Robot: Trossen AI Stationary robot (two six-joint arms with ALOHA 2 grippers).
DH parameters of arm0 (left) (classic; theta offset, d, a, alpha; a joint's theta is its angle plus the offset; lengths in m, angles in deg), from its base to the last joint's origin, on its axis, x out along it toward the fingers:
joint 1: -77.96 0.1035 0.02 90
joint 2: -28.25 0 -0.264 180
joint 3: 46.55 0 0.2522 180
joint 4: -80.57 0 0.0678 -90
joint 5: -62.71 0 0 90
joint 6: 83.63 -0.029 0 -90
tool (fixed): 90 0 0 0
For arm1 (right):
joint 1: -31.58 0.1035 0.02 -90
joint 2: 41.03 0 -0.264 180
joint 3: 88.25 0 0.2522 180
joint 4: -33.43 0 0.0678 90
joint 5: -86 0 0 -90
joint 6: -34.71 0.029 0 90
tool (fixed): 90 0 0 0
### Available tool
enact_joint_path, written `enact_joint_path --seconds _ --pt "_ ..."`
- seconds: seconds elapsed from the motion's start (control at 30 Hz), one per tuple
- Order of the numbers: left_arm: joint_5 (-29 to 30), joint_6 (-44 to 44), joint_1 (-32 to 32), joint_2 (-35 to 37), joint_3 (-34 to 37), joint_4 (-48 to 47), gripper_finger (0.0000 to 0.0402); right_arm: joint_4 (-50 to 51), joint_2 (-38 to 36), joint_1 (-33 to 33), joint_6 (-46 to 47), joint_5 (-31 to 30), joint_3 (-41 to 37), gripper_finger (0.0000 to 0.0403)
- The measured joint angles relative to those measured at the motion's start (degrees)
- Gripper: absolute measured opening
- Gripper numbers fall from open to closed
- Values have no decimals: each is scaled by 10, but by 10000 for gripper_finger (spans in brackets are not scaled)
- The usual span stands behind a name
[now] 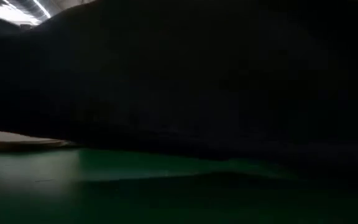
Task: Fold laundry
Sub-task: Fold the dark blue pants
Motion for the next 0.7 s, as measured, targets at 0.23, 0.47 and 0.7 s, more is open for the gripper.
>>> enact_joint_path --seconds 0.23,0.47,0.7 --pt "55 -4 0 0 0 -1 0 3 0 -4 -15 5 0 140" --pt "126 -33 0 0 -2 -1 0 22 -13 -23 -34 -4 25 156" --pt "209 -36 -1 0 -22 0 0 62 -48 -44 -48 -158 132 156"
